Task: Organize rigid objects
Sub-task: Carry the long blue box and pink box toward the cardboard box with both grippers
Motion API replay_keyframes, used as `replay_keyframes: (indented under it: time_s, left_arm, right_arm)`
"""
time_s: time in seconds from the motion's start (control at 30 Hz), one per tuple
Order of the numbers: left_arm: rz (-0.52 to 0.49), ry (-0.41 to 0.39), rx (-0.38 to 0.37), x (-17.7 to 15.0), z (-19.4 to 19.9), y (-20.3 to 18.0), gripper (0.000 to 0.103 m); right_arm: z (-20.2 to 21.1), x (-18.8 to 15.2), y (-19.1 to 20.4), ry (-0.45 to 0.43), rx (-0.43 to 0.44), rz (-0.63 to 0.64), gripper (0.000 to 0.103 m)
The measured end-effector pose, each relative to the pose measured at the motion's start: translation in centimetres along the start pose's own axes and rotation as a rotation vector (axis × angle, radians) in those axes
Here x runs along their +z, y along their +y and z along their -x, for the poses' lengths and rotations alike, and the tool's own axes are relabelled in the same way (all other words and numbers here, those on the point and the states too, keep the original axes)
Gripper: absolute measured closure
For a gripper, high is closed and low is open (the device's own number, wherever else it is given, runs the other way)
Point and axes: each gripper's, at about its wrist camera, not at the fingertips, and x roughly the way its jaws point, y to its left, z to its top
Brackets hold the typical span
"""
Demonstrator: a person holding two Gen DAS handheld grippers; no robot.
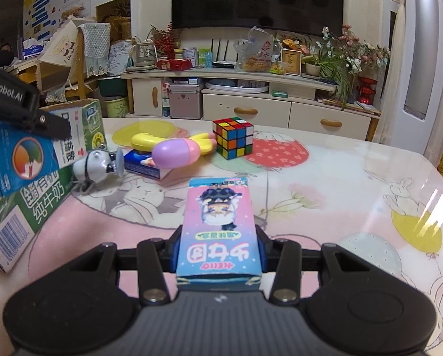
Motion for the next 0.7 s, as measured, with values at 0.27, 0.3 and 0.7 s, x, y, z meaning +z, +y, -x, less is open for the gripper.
replay_keyframes:
  time_s: [0.27,0.3,0.7]
  left_arm:
    - [0.025,-0.047,0.042,1.0,1.4,2.8,0.074]
    - [0.029,-0.053,0.049,1.2,1.5,3.2,0.074]
    - [0.084,-0.116,0.156,2.8,2.5,8.5,0.074]
  right_arm:
    - [0.8,1.6,2.8,-0.035,0.029,0.038,0.059]
    - [0.9,1.9,3.2,-0.041,0.035,0.044,0.059]
    - [0.7,5.7,9.4,-0.106,0.122,0.123,0.059]
